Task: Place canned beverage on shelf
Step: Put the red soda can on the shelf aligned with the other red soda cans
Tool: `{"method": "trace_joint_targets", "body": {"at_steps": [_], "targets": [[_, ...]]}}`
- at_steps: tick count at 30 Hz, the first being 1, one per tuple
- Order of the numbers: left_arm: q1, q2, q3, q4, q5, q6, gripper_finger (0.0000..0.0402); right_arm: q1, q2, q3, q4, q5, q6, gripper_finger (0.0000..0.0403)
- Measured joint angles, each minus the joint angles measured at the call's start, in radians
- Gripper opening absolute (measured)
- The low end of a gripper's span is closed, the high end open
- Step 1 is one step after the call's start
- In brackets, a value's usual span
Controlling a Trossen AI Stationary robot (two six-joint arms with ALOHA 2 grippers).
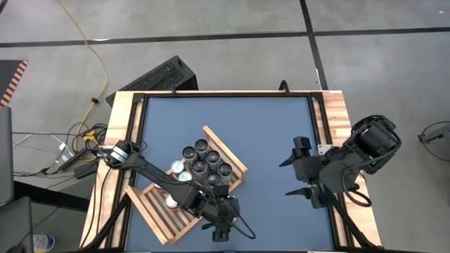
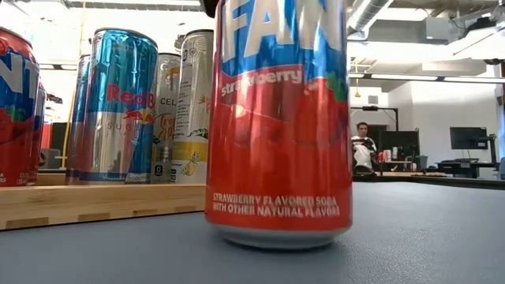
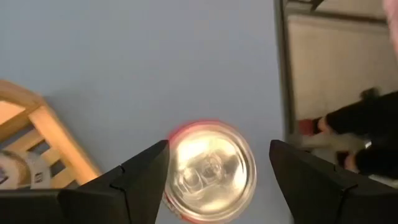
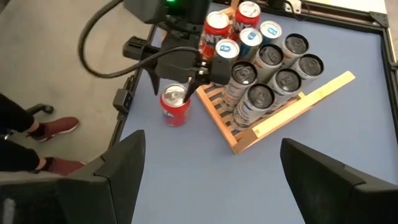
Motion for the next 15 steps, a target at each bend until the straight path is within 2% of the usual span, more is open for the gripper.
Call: {"method": "trace_joint_targets", "body": {"at_steps": [3, 6, 9, 15], "targets": [[-0.003, 0.0, 0.039, -0.017, -0.004, -0.027, 0.0266, 0.009, 0.0, 0.0, 0.0, 0.0, 0.001, 0.0332], [-0.021, 0.0, 0.081, -0.058, -0.065, -0.044, 0.0266, 0.015, 0.0, 0.0, 0.0, -0.001, 0.001, 0.0332], [-0.041, -0.001, 0.084, -0.064, -0.12, -0.111, 0.0266, 0.021, 0.0, 0.0, 0.0, -0.001, 0.005, 0.0332], [-0.051, 0.0, 0.059, -0.07, -0.123, -0.196, 0.0265, 0.036, 0.0, 0.0, 0.0, -0.002, 0.004, 0.0332]]}}
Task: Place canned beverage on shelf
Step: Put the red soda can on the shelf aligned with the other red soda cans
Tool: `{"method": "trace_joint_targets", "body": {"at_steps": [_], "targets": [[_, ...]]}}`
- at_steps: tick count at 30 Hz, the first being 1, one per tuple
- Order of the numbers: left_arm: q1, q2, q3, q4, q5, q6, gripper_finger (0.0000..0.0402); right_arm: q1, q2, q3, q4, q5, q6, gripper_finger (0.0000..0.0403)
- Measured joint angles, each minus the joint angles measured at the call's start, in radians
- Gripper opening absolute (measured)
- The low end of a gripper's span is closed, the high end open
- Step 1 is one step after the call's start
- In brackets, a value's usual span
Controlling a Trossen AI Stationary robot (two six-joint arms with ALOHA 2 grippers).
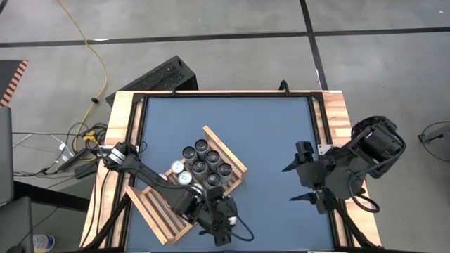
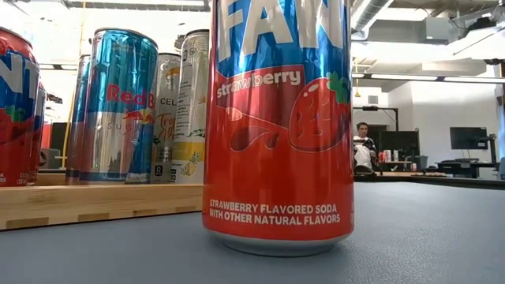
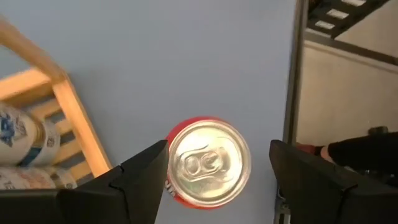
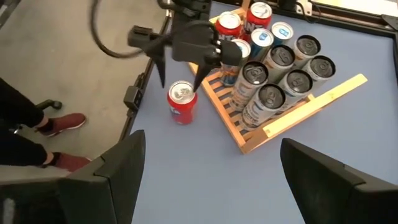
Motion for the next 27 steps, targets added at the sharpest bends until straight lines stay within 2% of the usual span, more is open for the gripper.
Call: {"method": "trace_joint_targets", "body": {"at_steps": [8, 13, 19, 21, 27], "targets": [[0.001, 0.0, -0.001, -0.012, 0.004, -0.048, 0.0265, 0.002, 0.0, 0.0, 0.0, 0.0, -0.011, 0.0332], [0.035, 0.0, -0.001, -0.013, 0.126, 0.01, 0.027, 0.002, 0.0, 0.0, 0.0, 0.0, -0.02, 0.0332], [0.072, 0.0, -0.001, -0.015, 0.253, 0.079, 0.0321, 0.002, 0.0, 0.0, 0.0, 0.0, -0.03, 0.0332], [0.067, 0.0, 0.0, -0.014, 0.223, 0.083, 0.0333, 0.002, 0.0, 0.0, 0.0, 0.0, -0.03, 0.0332], [0.032, 0.0, 0.0, -0.025, 0.019, 0.13, 0.0338, 0.002, 0.0, 0.0, 0.0, 0.0, -0.029, 0.0332]]}}
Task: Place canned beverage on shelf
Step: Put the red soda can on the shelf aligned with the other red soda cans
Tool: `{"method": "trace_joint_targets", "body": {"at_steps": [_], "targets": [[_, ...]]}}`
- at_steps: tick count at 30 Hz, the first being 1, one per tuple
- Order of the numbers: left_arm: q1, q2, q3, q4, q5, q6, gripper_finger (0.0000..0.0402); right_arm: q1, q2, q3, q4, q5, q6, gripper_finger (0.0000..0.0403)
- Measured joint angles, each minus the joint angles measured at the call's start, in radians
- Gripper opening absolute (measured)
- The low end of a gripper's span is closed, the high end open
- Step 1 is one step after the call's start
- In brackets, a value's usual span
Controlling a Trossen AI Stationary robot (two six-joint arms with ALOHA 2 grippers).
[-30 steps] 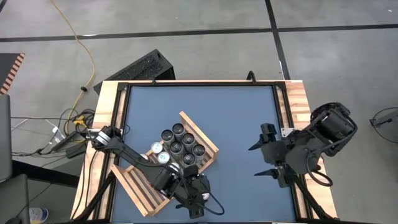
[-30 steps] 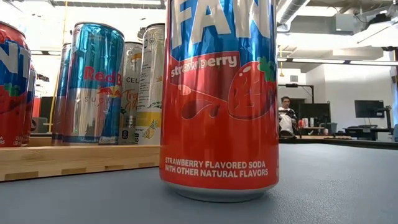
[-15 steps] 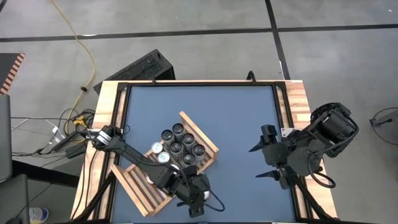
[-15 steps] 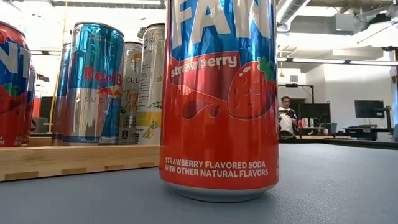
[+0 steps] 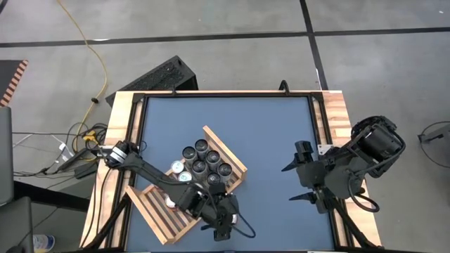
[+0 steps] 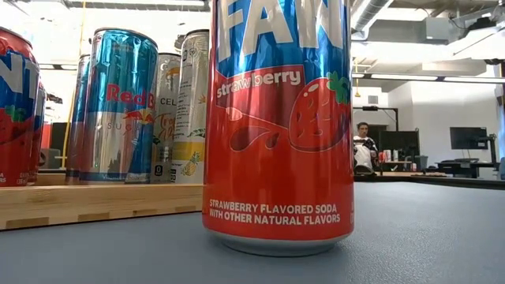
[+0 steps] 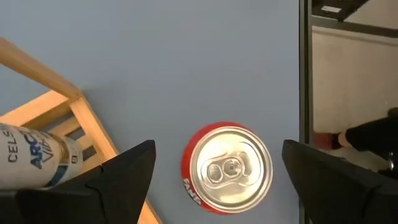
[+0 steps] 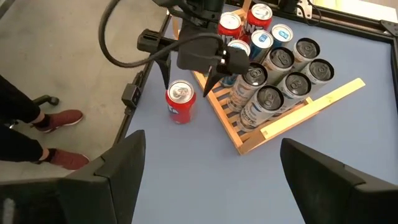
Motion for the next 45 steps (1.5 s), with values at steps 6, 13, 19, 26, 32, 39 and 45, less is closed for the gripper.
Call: {"method": "trace_joint_targets", "body": {"at_steps": [6, 13, 19, 26, 32, 39, 45], "targets": [[-0.005, 0.014, -0.001, -0.003, -0.018, -0.046, 0.0339, 0.0, 0.0, 0.0, 0.0, 0.0, 0.0, 0.0332], [-0.023, 0.064, -0.002, 0.051, -0.012, -0.101, 0.0339, 0.0, 0.0, 0.0, 0.0, 0.0, 0.001, 0.0332], [-0.042, 0.066, -0.002, 0.024, -0.071, -0.109, 0.0339, 0.0, 0.0, 0.0, 0.0, 0.001, 0.001, 0.0332], [-0.063, 0.107, -0.005, -0.014, -0.075, -0.131, 0.0318, 0.0, 0.0, 0.0, 0.0, 0.001, 0.004, 0.0332], [-0.066, 0.122, -0.004, 0.024, -0.082, -0.16, 0.0303, 0.0, 0.0, 0.0, 0.0, 0.001, 0.012, 0.0332], [-0.072, 0.123, -0.004, 0.023, -0.093, -0.173, 0.0302, 0.0, 0.0, 0.0, 0.0, 0.002, 0.023, 0.0332], [-0.08, 0.123, 0.016, -0.04, -0.104, -0.246, 0.0292, 0.0, 0.0, 0.0, 0.0, 0.002, 0.029, 0.0332]]}}
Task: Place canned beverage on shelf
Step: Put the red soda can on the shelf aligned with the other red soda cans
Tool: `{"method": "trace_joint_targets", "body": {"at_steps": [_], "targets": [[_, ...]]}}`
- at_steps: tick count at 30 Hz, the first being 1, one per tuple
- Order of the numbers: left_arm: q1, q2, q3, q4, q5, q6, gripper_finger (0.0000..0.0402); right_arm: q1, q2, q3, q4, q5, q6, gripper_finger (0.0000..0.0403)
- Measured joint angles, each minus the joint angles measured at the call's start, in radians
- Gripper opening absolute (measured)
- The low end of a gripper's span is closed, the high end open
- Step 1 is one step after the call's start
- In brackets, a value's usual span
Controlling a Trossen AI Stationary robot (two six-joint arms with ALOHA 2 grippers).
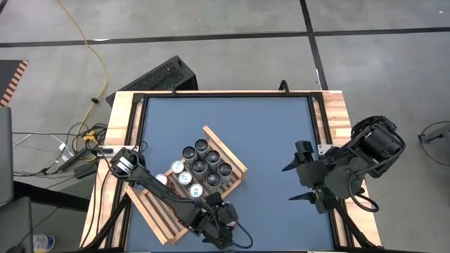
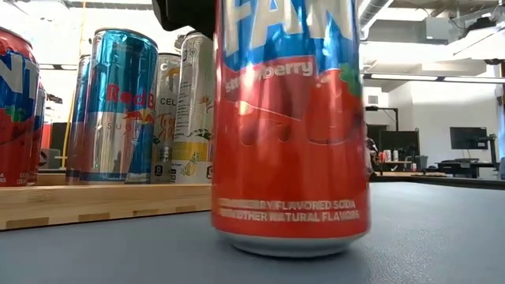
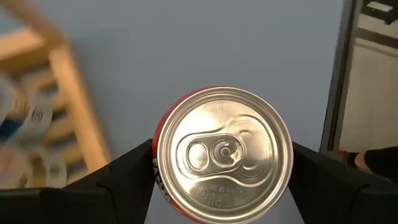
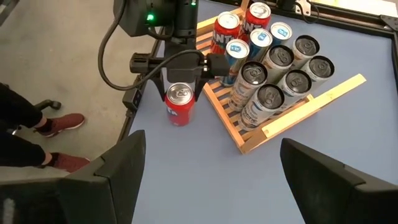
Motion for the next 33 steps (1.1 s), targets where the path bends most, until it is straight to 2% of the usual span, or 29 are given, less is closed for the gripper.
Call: {"method": "trace_joint_targets", "body": {"at_steps": [5, 12, 21, 26, 33], "targets": [[-0.03, 0.002, 0.081, -0.181, -0.001, -0.117, 0.0291, 0.0, 0.0, 0.0, 0.0, 0.0, 0.0, 0.0332], [-0.103, 0.002, 0.21, -0.401, -0.08, -0.308, 0.029, 0.0, 0.0, 0.0, 0.0, 0.003, -0.01, 0.0332], [-0.199, -0.002, 0.266, -0.617, -0.142, -0.614, 0.0289, 0.0, 0.0, 0.0, 0.0, 0.003, -0.011, 0.0332], [-0.237, -0.019, 0.268, -0.685, -0.184, -0.711, 0.0289, 0.0, 0.0, 0.0, 0.0, 0.004, -0.011, 0.0332], [-0.255, -0.027, 0.261, -0.754, -0.181, -0.73, 0.0289, -0.003, 0.0, 0.0, 0.0, 0.032, -0.014, 0.0332]]}}
